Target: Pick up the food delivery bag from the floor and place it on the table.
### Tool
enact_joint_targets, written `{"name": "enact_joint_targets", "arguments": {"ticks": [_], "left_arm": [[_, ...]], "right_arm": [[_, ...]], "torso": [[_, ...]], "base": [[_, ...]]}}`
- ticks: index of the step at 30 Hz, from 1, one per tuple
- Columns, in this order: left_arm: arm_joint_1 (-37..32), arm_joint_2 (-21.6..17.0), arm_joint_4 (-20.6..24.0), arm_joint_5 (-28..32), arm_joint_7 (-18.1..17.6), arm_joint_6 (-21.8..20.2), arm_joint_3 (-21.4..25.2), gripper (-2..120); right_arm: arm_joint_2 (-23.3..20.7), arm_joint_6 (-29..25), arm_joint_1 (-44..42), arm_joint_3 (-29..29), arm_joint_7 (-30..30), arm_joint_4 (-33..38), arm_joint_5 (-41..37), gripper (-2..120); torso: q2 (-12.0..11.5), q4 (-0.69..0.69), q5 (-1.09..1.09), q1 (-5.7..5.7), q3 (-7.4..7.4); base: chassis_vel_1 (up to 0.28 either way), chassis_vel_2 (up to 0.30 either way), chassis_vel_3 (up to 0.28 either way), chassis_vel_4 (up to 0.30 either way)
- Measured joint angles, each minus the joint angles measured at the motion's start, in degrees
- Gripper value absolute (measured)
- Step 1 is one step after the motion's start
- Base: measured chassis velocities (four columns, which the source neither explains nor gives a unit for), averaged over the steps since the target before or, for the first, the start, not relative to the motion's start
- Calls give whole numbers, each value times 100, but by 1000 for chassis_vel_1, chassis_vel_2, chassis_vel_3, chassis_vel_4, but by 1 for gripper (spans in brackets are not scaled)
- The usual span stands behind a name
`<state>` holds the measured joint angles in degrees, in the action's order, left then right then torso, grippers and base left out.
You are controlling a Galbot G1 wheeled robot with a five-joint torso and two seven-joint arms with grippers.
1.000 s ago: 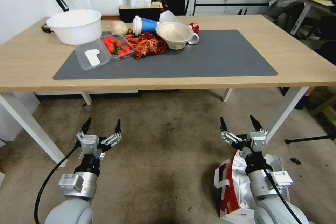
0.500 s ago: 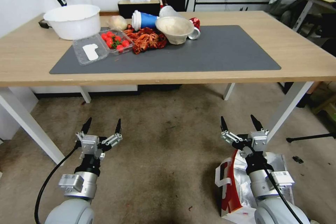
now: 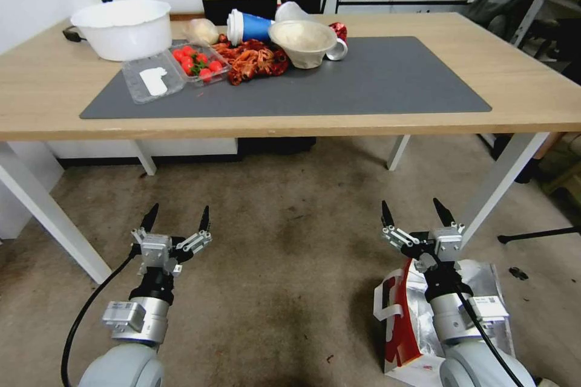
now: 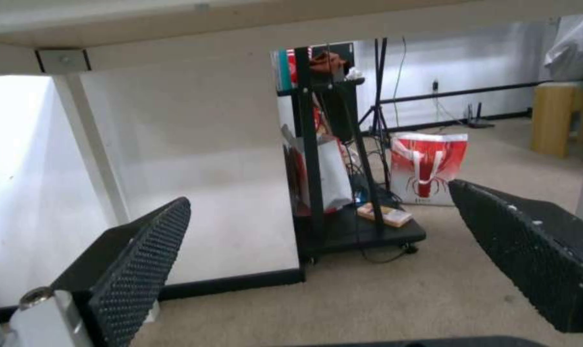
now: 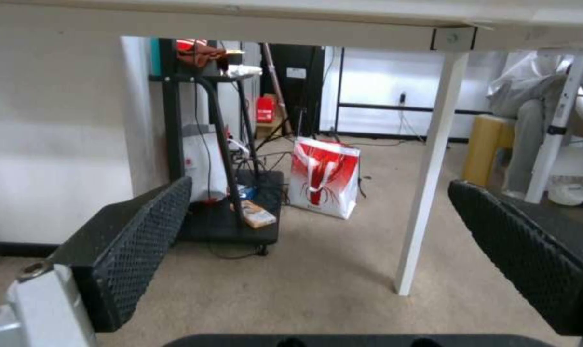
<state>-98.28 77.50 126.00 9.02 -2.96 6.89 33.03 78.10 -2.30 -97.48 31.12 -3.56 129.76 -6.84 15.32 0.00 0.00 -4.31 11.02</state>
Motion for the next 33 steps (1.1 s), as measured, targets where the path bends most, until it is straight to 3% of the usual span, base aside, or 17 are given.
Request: {"name": "enact_joint_targets", "arguments": {"ticks": [33], "left_arm": [[8,33,-35,-6,-19,12,22,100]], "right_arm": [[-58,10,6,2,37,-61,-44,100]], "torso": [[-725,0,0,164,-560]], "base": [[0,0,0,0]]}}
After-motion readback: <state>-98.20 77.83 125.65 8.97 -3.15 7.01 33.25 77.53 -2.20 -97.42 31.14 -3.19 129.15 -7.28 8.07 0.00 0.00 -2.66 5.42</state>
